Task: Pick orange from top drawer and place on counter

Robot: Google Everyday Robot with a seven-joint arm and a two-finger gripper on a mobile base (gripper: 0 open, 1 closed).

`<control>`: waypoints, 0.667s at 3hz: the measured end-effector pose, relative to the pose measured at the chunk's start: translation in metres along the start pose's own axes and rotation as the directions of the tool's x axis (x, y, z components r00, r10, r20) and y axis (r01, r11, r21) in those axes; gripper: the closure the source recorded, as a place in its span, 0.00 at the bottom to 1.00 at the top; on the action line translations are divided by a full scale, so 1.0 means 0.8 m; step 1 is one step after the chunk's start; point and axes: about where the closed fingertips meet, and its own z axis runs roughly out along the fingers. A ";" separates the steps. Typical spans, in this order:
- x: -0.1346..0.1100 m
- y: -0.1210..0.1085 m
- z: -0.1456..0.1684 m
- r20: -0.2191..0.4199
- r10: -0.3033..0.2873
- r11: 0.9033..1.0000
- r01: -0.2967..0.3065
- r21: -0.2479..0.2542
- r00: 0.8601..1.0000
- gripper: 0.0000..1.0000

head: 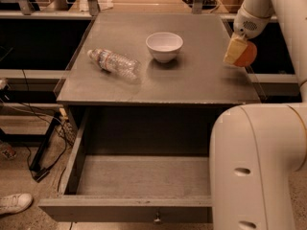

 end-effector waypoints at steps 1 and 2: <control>-0.076 0.045 -0.035 0.179 -0.120 0.989 0.133 -0.063 0.976 1.00; -0.121 0.084 -0.056 0.285 -0.178 0.970 0.217 -0.112 0.942 1.00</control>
Offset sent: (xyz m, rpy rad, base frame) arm -0.1228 0.1453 0.0704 0.3319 0.2081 0.4433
